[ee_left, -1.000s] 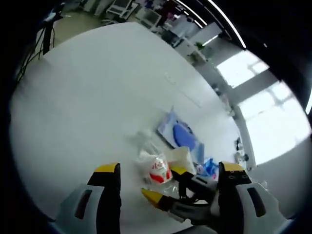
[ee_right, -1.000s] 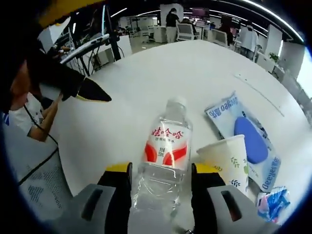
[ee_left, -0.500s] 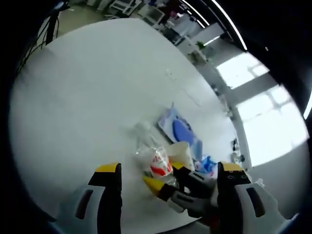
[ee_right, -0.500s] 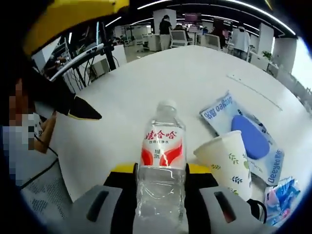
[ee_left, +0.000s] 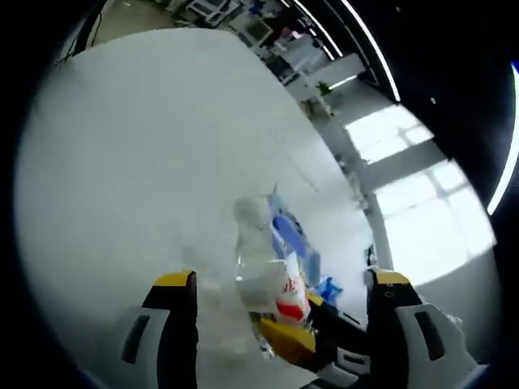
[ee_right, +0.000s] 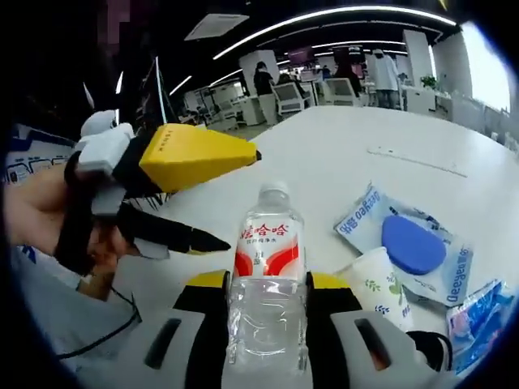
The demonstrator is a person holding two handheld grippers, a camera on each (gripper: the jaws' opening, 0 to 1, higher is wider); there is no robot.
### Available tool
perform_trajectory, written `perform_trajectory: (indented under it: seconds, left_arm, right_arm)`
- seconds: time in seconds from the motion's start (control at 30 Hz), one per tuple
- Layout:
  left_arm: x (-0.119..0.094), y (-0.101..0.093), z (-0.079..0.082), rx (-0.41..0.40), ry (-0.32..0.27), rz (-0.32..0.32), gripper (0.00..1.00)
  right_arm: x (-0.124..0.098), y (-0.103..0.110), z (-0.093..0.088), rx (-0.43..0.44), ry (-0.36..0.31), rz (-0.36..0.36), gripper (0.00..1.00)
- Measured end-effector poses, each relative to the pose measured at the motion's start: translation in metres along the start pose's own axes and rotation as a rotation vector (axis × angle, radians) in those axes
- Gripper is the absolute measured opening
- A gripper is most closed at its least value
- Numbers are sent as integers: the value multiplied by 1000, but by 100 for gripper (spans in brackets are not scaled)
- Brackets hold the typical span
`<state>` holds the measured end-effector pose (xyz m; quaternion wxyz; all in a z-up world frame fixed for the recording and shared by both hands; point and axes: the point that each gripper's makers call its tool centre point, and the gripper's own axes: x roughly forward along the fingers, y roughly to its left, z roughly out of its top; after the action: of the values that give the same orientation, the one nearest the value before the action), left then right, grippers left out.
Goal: Arrange the tabletop items into an orderly group along one side of the table until the central work area is clear of visible clutter.
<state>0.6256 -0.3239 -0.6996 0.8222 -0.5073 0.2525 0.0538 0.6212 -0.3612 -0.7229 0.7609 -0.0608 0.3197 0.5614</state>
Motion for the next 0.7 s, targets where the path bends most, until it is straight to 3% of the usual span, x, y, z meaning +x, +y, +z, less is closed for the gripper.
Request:
perform_trajectory:
  seconds: [0.27,0.4,0.53,0.6,0.63,0.7]
  left_arm:
    - [9,-7,25,-40,-58,-41,87]
    - [9,-17,22,26,-53,-34,85]
    - [9,-24,17,12,-46,-46,86]
    - [10,-22,20,50,-43,-31,79]
    - [10,-18,23,114,-38,-14,72]
    - [10,-17,20,149,-13,-1,55]
  right_arm:
    - [-13,16,23,-10,-60,30,32]
    - [-18,20,26,-7,-72,26,32]
    - [-18,19,27,-15,-73,19,33]
    - [-19,20,27,-21,-73,16,33]
    - [-20,21,27,-23,-72,16,33]
    - [-24,25,28,-27,-78,21,33]
